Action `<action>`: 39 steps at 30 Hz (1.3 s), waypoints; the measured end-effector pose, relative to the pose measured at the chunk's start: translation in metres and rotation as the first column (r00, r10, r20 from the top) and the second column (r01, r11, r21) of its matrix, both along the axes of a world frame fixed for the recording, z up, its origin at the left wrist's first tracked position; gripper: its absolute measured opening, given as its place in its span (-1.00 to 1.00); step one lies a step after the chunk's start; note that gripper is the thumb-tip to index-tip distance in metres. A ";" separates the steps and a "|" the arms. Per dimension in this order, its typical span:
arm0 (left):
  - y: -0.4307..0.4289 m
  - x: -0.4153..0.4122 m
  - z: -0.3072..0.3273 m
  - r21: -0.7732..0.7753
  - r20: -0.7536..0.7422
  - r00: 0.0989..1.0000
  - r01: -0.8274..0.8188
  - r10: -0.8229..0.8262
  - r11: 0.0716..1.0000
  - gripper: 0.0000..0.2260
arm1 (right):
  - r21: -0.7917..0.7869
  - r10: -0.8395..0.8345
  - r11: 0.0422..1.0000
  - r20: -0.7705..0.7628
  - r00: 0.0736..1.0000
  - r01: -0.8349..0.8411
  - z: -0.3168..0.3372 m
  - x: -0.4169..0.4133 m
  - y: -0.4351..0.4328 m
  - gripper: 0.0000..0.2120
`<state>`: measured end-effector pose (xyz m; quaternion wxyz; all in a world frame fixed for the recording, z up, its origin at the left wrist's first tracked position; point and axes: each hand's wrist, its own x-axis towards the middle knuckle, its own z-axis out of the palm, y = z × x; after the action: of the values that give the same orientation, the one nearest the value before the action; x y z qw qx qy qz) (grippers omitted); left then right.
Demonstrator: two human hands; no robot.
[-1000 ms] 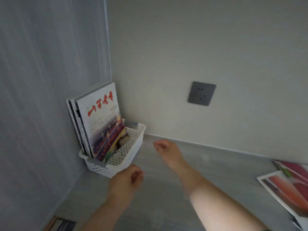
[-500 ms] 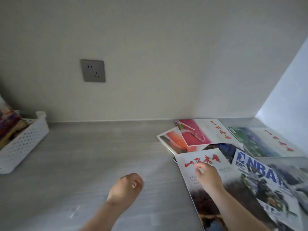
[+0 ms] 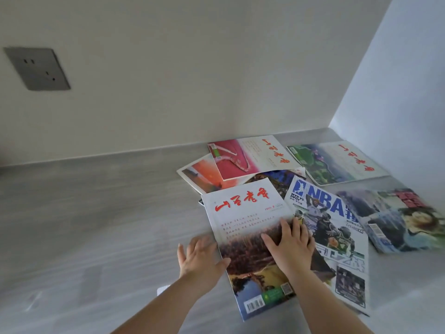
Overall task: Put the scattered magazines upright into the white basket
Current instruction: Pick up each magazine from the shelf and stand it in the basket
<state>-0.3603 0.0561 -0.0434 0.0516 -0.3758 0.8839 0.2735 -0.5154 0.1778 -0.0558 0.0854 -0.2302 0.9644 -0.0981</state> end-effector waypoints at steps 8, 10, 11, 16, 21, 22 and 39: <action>0.019 -0.018 0.014 0.504 -0.258 0.897 -0.191 0.358 0.842 -0.63 | -0.069 -0.003 0.998 0.011 1.000 0.004 -0.001 -0.002 0.005 -0.35; 0.027 -0.022 0.021 0.603 -0.312 0.879 -0.110 0.360 0.790 -0.67 | -0.091 -0.009 0.996 0.025 1.000 0.011 0.001 -0.002 0.006 -0.34; 0.028 -0.023 0.024 0.612 -0.326 0.877 -0.089 0.353 0.786 -0.66 | -0.110 -0.018 0.994 0.041 0.999 0.023 0.003 -0.002 0.006 -0.34; 0.010 -0.009 0.037 0.585 -0.437 0.810 -0.075 0.392 0.808 -0.67 | -0.307 -0.059 0.946 0.138 0.989 0.099 0.017 -0.002 -0.004 -0.35; -0.018 0.024 0.057 0.549 -0.528 0.750 -0.056 0.397 0.834 -0.66 | -0.564 0.058 0.821 0.243 0.968 0.093 0.042 0.009 -0.040 -0.38; -0.026 0.033 0.059 0.541 -0.545 0.732 -0.066 0.409 0.838 -0.66 | -0.613 0.069 0.778 0.300 0.951 0.137 0.049 0.013 -0.049 -0.36; -0.182 0.259 0.090 0.504 -0.627 0.327 -0.522 0.707 0.688 -0.71 | -0.712 0.603 0.681 0.411 0.684 -0.171 0.130 0.184 -0.274 -0.85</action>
<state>-0.1012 -0.1258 0.0463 -0.4099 -0.5146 0.5646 0.4984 -0.3319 -0.0964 0.0742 0.3349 -0.4111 0.7136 -0.4578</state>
